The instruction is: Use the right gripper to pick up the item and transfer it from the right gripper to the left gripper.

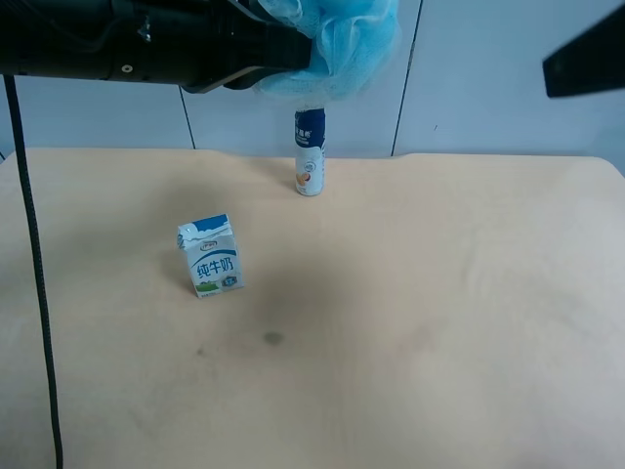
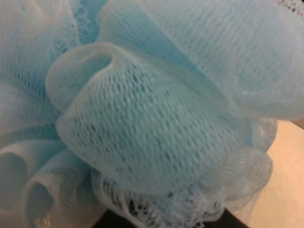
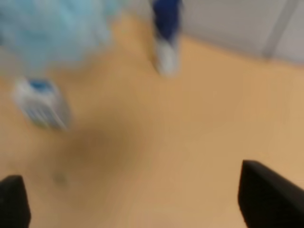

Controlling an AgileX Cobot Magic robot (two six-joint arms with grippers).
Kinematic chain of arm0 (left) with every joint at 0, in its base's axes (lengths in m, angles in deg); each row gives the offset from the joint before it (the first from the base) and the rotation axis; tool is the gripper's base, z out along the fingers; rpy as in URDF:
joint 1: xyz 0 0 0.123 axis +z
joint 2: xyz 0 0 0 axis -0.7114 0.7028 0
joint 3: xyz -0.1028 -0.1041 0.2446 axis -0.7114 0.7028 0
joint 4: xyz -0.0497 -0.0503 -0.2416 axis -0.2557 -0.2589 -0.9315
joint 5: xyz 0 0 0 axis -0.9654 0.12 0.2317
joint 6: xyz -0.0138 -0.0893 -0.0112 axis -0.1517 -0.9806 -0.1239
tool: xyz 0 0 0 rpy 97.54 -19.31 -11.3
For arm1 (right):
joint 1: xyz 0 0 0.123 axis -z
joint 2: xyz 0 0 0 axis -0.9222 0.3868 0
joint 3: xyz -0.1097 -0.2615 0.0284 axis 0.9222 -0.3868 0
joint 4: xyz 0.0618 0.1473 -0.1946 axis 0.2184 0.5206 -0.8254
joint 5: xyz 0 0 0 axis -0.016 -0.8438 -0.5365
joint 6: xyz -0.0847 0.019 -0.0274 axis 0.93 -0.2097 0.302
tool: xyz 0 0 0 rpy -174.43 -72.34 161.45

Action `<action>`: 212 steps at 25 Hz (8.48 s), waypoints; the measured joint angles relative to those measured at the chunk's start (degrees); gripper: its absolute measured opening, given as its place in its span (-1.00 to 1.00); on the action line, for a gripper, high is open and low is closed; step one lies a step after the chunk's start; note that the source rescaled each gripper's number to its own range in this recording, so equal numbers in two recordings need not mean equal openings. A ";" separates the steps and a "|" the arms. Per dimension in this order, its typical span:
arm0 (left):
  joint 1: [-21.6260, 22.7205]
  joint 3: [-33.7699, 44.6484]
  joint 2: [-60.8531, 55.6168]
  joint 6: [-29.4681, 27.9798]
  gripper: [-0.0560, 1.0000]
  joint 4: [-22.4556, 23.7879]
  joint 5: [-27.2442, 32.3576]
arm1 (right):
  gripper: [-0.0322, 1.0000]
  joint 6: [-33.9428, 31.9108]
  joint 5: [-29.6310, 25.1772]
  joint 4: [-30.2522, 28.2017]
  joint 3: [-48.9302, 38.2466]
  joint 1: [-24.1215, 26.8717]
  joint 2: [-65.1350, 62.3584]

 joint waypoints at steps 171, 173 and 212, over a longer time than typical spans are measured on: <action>32.50 14.70 -57.10 -69.78 1.00 78.38 49.12 | 0.76 -2.75 -4.98 -2.52 -28.12 28.54 -43.31; 32.50 16.74 -60.66 -71.24 1.00 79.54 49.18 | 0.76 -2.75 -4.98 -2.52 -28.12 28.54 -43.31; 32.50 24.96 -73.91 -78.32 1.00 83.44 54.50 | 0.76 -2.81 -4.98 -2.52 -28.12 28.54 -43.31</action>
